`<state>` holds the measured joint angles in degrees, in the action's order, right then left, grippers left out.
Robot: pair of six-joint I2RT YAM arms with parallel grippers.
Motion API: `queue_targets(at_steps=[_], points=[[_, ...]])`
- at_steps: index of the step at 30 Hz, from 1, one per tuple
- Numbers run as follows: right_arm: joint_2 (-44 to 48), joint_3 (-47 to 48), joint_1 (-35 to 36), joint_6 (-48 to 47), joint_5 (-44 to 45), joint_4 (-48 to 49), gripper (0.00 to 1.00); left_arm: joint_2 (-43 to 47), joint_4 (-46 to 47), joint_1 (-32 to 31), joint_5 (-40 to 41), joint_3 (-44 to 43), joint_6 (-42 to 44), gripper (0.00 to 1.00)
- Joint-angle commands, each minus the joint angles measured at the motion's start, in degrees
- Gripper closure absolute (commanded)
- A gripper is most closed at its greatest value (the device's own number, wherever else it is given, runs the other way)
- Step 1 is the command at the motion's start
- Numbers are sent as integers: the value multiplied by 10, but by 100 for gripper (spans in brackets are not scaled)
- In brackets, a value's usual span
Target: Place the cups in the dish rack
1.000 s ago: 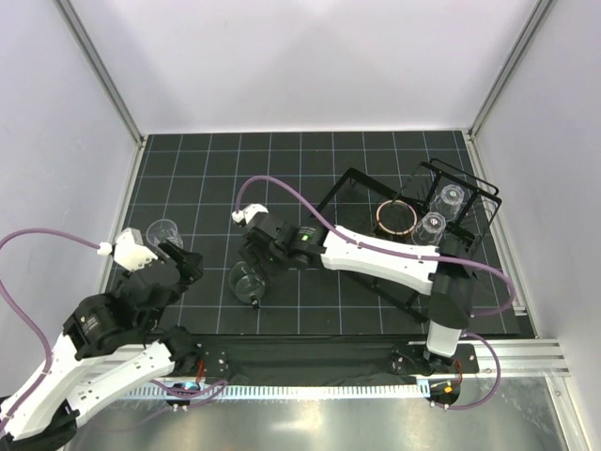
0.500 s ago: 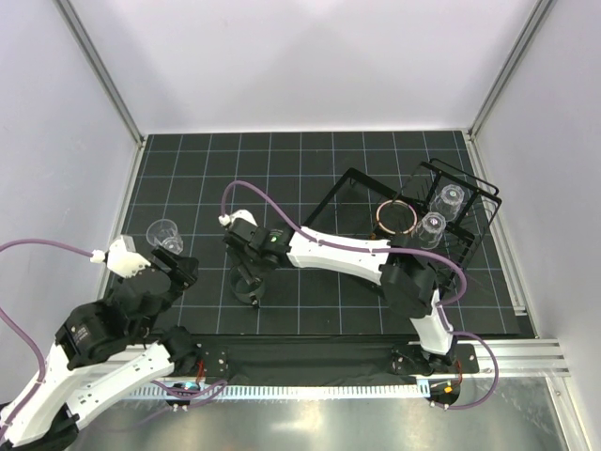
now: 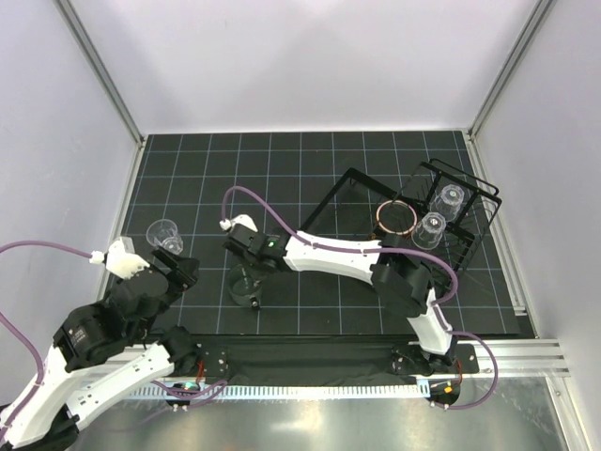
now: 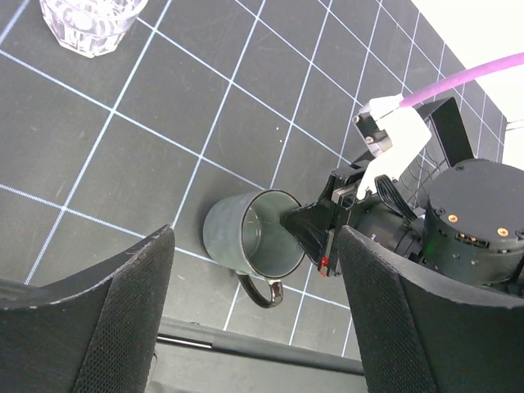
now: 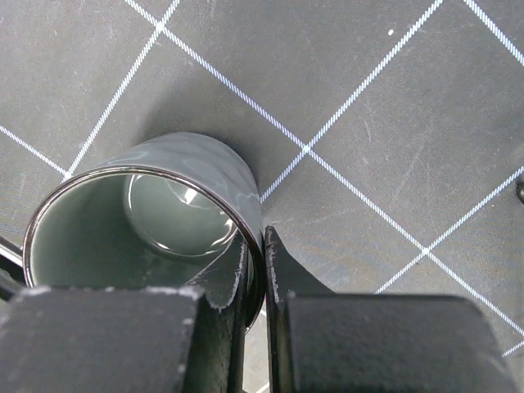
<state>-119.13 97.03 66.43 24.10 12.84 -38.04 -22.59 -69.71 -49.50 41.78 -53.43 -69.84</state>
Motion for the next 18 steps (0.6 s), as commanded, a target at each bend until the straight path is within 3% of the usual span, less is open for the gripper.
queue_targets(at_steps=[1,7,10,15,18], points=[[50,-29,4,2,19,50,96,4,24,-1,-3,-3,13,21],[178,-81,3,0,61,75,96,18,90,-1,-28,-8,67,15],[263,-94,-1,-12,68,71,96,45,133,-1,-42,-2,94,6],[364,-83,-42,-13,16,13,96,112,270,-2,-71,35,151,1],[454,-111,-67,-24,3,20,96,99,329,-3,-105,48,176,1]])
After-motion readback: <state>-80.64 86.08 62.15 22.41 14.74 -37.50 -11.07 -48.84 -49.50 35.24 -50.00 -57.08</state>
